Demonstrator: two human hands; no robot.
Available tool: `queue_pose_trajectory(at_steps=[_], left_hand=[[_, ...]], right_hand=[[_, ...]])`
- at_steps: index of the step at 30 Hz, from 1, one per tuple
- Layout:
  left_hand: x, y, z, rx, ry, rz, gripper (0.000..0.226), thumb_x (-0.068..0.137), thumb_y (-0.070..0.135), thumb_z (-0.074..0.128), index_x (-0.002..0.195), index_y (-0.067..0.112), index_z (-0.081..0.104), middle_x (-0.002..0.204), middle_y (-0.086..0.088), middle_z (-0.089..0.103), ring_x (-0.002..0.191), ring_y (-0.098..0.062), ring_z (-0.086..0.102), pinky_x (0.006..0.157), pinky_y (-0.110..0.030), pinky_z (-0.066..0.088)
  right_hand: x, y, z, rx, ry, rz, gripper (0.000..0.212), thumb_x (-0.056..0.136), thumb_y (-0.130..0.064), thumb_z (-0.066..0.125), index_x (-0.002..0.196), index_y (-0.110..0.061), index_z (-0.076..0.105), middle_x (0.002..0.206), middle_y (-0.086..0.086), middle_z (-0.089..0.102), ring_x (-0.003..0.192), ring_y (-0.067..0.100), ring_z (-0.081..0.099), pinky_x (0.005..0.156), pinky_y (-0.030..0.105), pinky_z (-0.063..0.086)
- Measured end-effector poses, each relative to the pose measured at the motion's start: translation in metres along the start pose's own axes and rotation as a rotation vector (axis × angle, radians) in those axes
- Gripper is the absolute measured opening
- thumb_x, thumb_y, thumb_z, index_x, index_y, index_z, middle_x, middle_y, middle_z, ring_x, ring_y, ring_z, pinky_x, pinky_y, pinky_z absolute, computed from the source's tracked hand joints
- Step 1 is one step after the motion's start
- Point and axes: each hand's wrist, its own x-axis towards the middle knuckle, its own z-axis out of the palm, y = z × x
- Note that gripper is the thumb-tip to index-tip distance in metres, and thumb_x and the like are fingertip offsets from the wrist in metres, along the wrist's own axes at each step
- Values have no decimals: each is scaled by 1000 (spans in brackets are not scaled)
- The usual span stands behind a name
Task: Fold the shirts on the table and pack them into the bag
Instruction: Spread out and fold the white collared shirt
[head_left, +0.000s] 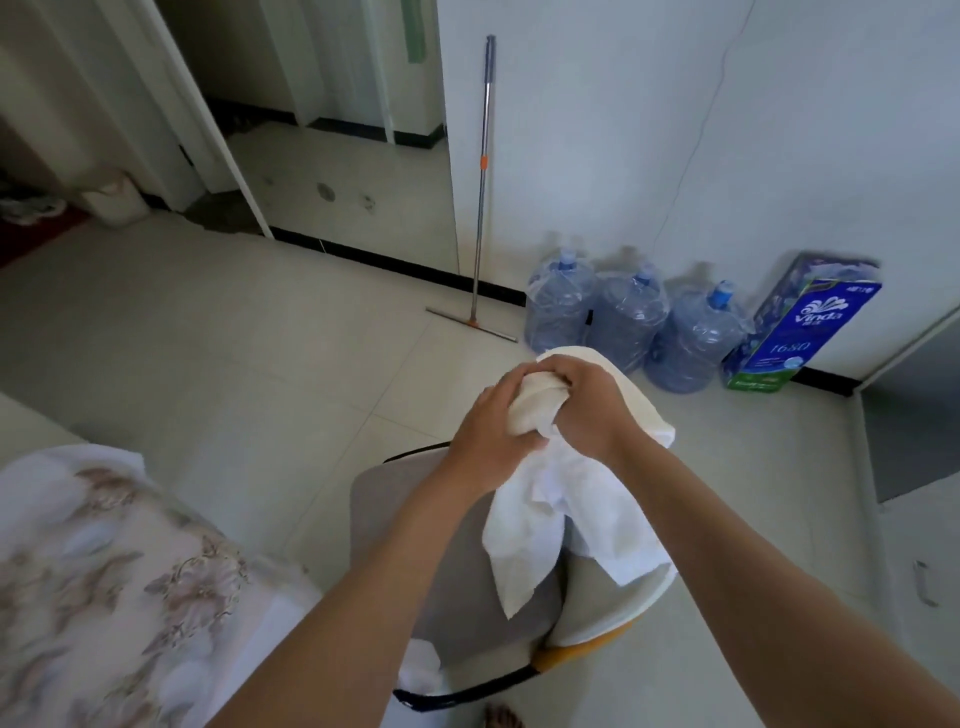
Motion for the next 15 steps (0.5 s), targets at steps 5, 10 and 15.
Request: queue_pose_trajectory(at_steps=[5, 10, 15], left_hand=[[-39, -9, -97, -87, 271, -73, 52, 77, -8, 39, 89, 28, 73, 91, 10, 69, 87, -9, 64, 71, -16, 48], [-107, -9, -173, 5, 367, 107, 55, 64, -13, 31, 74, 26, 68, 92, 2, 62, 85, -8, 56, 70, -10, 40], [-212, -30, -283, 61, 673, 130, 59, 59, -19, 31, 75, 26, 66, 97, 2, 61, 90, -7, 56, 73, -12, 38]], right_hand=[[-16, -21, 43, -237, -302, -38, 109, 54, -55, 83, 146, -46, 26, 156, -8, 28, 144, 14, 25, 117, 43, 28], [-27, -73, 130, -260, -90, -79, 65, 72, -48, 76, 126, -40, 42, 120, -9, 58, 106, 18, 58, 88, 38, 46], [-50, -205, 192, -327, 29, -332, 37, 88, -10, 50, 117, -29, 60, 97, -3, 68, 86, 27, 63, 64, 32, 41]])
